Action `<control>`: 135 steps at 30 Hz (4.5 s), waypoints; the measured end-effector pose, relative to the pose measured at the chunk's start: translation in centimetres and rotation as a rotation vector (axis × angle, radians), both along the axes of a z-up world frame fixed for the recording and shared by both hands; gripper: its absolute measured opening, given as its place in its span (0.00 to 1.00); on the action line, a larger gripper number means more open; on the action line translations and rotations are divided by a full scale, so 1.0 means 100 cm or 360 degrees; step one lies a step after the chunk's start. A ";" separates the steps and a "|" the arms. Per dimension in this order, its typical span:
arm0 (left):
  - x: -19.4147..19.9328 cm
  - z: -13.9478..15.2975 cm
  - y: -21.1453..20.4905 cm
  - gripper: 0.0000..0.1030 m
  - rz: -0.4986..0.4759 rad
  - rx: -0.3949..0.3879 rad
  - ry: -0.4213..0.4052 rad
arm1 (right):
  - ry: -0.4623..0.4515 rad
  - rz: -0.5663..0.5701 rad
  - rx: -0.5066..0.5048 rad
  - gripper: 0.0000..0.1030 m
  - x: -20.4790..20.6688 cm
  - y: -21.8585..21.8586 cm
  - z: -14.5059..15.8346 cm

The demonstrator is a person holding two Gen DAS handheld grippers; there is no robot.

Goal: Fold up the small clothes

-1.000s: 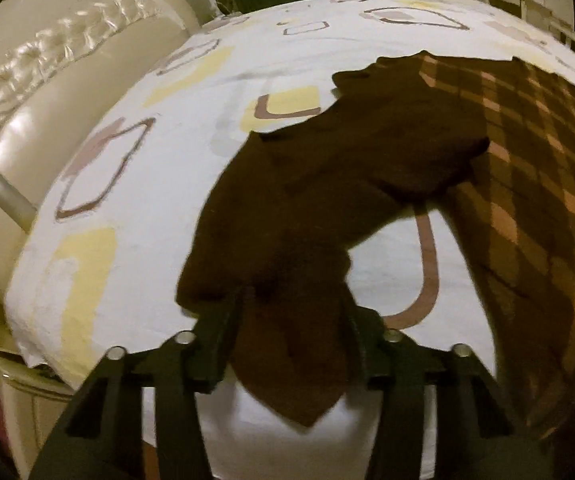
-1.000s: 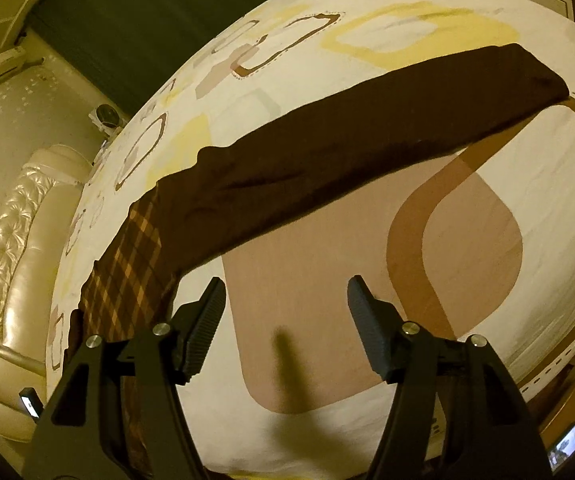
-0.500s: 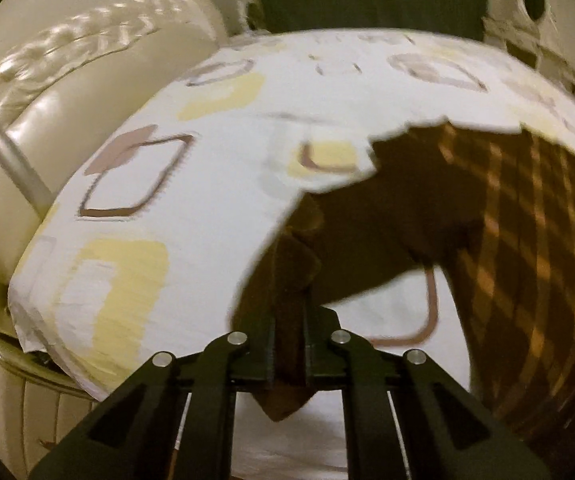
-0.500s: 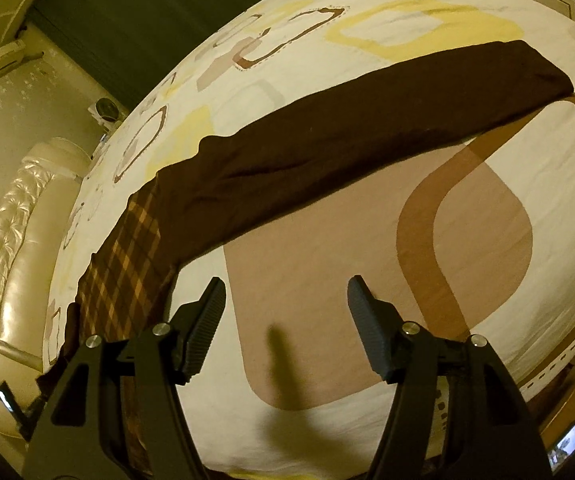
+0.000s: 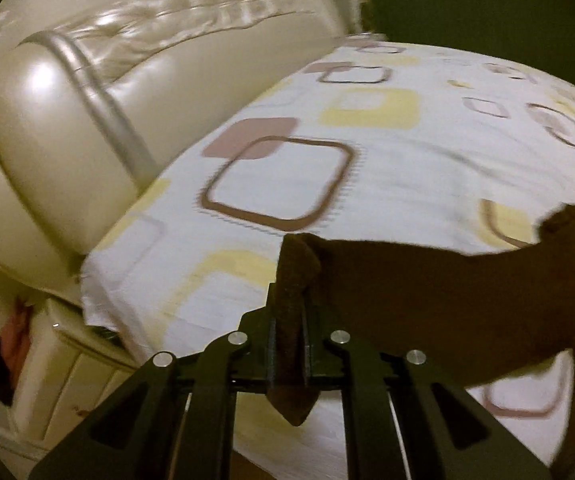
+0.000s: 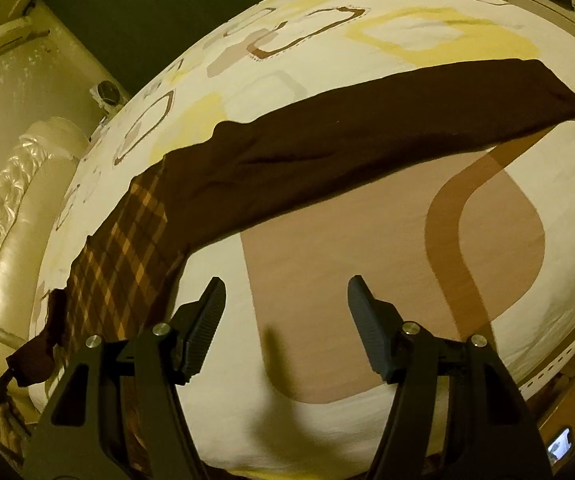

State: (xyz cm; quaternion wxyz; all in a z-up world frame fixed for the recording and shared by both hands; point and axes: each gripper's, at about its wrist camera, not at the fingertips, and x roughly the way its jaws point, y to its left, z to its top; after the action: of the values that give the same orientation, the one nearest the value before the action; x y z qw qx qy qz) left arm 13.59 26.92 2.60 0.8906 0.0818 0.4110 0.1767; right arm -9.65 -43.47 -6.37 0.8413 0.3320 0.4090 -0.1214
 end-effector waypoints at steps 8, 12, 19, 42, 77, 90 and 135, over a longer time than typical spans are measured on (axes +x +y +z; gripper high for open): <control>0.027 -0.003 0.050 0.09 0.0199 0.0140 0.0006 | 0.0040 0.0060 -0.0042 0.63 0.015 0.022 -0.001; 0.031 -0.011 0.066 0.09 0.0255 0.0110 0.0031 | 0.0057 0.0100 -0.0048 0.63 0.025 0.036 -0.005; 0.023 -0.037 0.082 0.09 0.0297 0.0112 0.0120 | 0.0064 0.0147 -0.0088 0.68 0.038 0.056 -0.011; -0.040 -0.039 0.061 0.59 0.0065 -0.0114 0.0128 | 0.0016 0.0162 -0.0007 0.68 0.033 0.056 -0.010; -0.066 -0.050 -0.167 0.75 -0.0376 -0.0528 0.0108 | -0.0533 -0.1159 0.0697 0.64 -0.087 -0.262 -0.049; -0.063 -0.052 -0.164 0.75 -0.0352 -0.0571 0.0117 | -0.0391 -0.1082 0.0728 0.06 -0.075 -0.287 -0.060; -0.068 -0.021 -0.129 0.76 -0.0310 -0.0670 -0.0016 | -0.0228 0.0814 0.0570 0.05 0.237 0.306 0.047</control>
State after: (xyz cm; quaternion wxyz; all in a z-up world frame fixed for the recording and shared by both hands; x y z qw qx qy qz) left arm 6.75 13.98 0.48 0.9029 -0.0674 0.4244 0.0006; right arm 14.07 -12.83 -1.63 0.7994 0.3690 0.4338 0.1914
